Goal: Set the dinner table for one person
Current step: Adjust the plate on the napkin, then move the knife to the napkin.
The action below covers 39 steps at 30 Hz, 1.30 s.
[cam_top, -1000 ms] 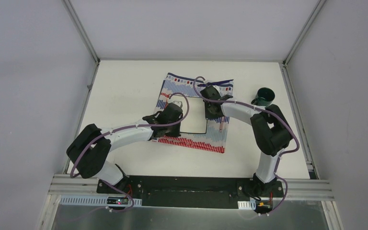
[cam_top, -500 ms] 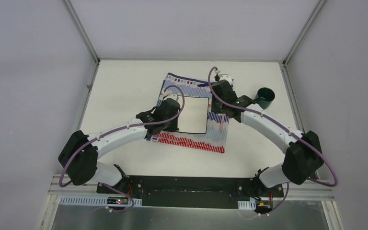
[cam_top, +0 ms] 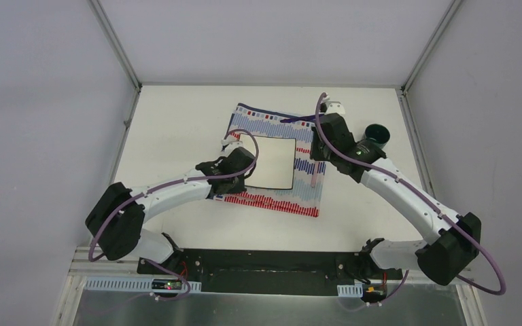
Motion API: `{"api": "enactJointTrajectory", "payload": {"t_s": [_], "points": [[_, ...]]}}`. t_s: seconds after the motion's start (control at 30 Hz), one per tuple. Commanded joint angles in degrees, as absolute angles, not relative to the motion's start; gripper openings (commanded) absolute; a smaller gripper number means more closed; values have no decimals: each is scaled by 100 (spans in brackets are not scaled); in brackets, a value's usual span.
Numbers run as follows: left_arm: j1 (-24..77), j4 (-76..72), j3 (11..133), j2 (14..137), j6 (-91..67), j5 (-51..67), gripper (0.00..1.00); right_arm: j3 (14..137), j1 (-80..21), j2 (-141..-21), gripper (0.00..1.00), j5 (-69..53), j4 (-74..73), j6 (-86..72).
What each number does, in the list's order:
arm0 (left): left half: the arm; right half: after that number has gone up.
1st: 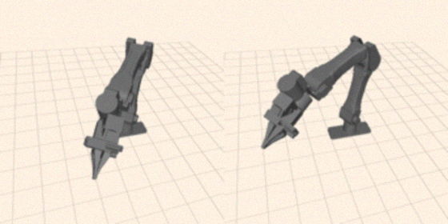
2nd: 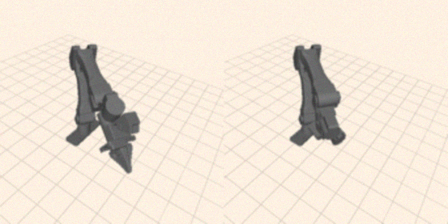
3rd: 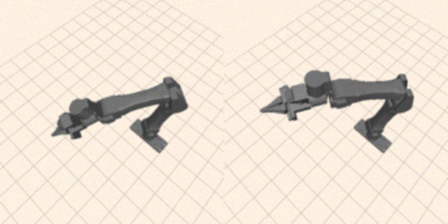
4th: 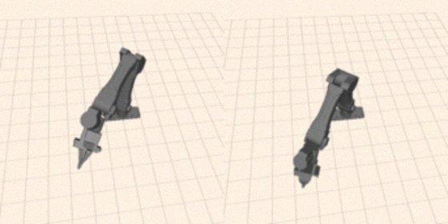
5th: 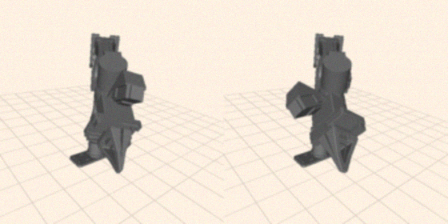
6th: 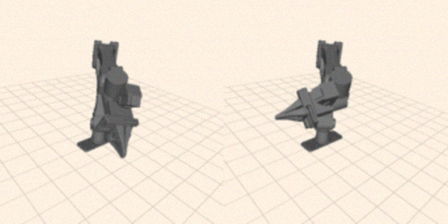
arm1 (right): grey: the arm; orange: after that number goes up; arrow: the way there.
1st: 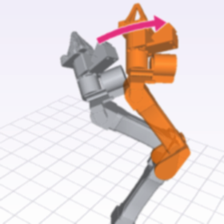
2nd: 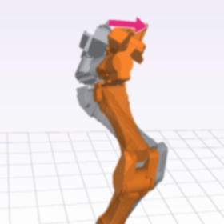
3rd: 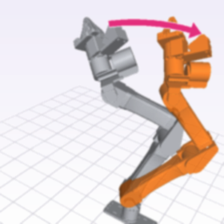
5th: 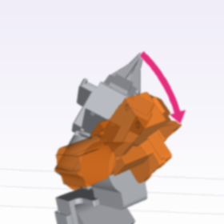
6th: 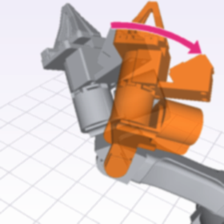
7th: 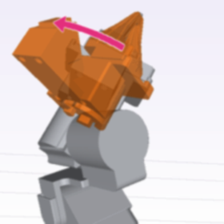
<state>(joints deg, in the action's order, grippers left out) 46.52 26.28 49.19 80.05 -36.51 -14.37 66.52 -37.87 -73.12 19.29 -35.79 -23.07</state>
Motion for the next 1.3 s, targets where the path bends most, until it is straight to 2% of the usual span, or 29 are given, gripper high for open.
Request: {"api": "enactJointTrajectory", "payload": {"t_s": [0.0, 0.3, 0.8, 1.27], "points": [[4690, 2720, 5011, 8342, -3704, -1912, 0, 6681, -3814, -6996, 0, 2096, -3639, -2352], [4684, 2731, 5309, 9058, -3628, -1963, 0, 6619, -3814, -6856, 0, 2219, -3670, -2353], [4685, 3000, 5608, 9012, -3413, -2124, 0, 6491, -3808, -6945, 0, 2165, -3510, -2346], [4584, 3022, 5908, 9572, -3233, -2473, 0, 6383, -3806, -6857, 0, 2283, -3507, -2325]]}}
